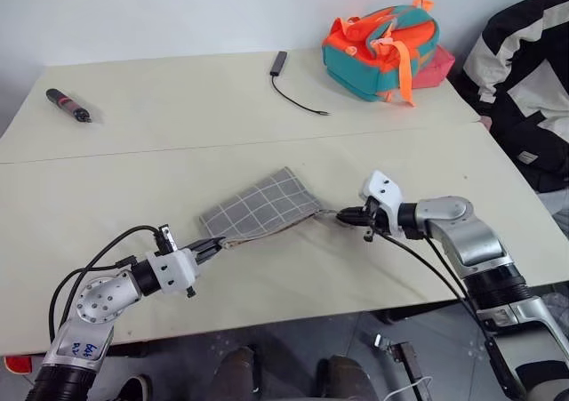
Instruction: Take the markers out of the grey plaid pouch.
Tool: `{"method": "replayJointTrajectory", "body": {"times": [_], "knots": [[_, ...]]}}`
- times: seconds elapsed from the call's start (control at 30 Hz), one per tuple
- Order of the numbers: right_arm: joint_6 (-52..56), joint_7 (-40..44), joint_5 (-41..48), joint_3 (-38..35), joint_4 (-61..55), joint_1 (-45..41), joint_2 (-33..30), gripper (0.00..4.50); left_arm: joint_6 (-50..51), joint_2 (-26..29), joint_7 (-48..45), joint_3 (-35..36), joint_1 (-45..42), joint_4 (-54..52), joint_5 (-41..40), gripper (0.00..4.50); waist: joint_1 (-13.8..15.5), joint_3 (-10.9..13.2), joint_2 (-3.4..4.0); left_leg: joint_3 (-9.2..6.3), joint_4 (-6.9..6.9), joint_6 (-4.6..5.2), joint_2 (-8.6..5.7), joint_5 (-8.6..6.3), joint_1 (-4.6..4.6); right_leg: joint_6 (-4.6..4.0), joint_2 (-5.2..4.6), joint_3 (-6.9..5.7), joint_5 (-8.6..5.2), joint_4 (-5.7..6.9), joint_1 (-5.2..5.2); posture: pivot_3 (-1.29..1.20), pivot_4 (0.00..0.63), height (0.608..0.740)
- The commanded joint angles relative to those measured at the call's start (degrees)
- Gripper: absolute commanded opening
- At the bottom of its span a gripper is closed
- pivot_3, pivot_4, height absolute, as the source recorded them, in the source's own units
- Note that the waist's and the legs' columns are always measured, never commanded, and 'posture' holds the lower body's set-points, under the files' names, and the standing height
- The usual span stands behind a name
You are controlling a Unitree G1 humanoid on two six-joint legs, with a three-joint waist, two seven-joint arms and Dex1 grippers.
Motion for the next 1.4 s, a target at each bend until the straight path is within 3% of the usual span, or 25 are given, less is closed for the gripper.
{"method": "replayJointTrajectory", "body": {"times": [0.03, 0.23, 0.43, 0.53, 0.63, 0.9, 1.07, 1.4], "knots": [[0.8, 0.9, 2.6, -3.9, -4.1, 0.2, -0.9, 1.62, 0.6, -0.2, 0.0, 1.2, -0.5, -2.8, -2.0, 0.00, 0.0, 0.0, -0.01, 0.00, 0.00, 0.01, 0.00, 0.00, 0.00, 0.00, 0.00, 0.00, 0.00, -0.01, 0.00, 0.00, 0.150, 0.740], [-4.0, -3.1, 1.6, -9.6, -1.8, -2.8, -0.9, 1.62, 3.1, -0.2, -0.9, 0.7, -1.1, -3.8, -2.8, 0.00, 0.0, 0.0, -0.02, 0.00, 0.00, 0.00, -0.01, 0.00, -0.01, 0.00, -0.01, 0.01, 0.00, -0.01, 0.00, 0.00, 0.150, 0.740], [-2.5, -1.2, 5.6, -12.3, -6.6, -5.2, -0.4, 1.62, 10.2, -1.5, -2.4, 1.2, -2.4, -6.8, -8.9, 0.00, 0.0, 0.0, -0.03, 0.01, 0.00, -0.02, 0.02, -0.02, -0.01, 0.00, 0.02, 0.01, 0.00, -0.02, 0.00, 0.00, 0.150, 0.740], [1.1, -0.1, 11.6, -12.1, -14.8, -5.6, 2.4, 0.98, 16.6, -1.9, -3.2, 1.9, -4.6, -9.3, -13.6, 0.00, -0.1, 0.0, -0.05, -0.01, 0.00, -0.02, 0.05, -0.01, -0.02, 0.00, 0.04, 0.00, 0.00, -0.01, -0.01, 0.00, 0.150, 0.740], [1.8, -2.0, 10.6, -9.0, -19.7, -6.7, 4.3, 0.05, 21.2, -2.5, -3.3, 2.3, -6.0, -11.7, -16.8, 0.00, -0.1, 0.0, -0.05, 0.00, 0.00, -0.02, 0.05, -0.01, -0.02, 0.00, 0.05, 0.02, 0.00, 0.02, 0.00, 0.00, 0.150, 0.740], [-5.4, -1.0, 1.4, -2.1, -18.3, -7.2, 2.6, 0.05, 27.4, -2.7, -3.4, 2.0, -8.7, -15.9, -17.3, 0.00, 0.1, 0.1, -0.17, 0.00, 0.05, -0.02, 0.00, -0.01, -0.05, 0.01, 0.04, 0.03, 0.01, -0.01, 0.00, 0.00, 0.150, 0.740], [-3.6, 1.5, 2.9, -1.8, -20.6, -6.1, 1.5, 0.05, 28.4, -3.7, -3.4, 1.4, -9.0, -16.8, -16.4, 0.00, 0.1, 0.1, -0.25, -0.01, 0.07, -0.01, 0.01, -0.01, -0.06, 0.01, 0.06, 0.02, 0.01, -0.01, 0.01, 0.00, 0.150, 0.740], [-10.9, 1.2, -6.4, 1.6, -16.3, -5.1, -0.8, 0.05, 30.0, -5.1, -3.9, 0.7, -9.3, -18.0, -16.2, 0.00, 0.1, 0.2, -0.33, 0.01, 0.10, -0.02, 0.00, -0.01, -0.06, 0.01, 0.06, 0.03, 0.01, -0.04, 0.02, 0.00, 0.150, 0.740]]}}
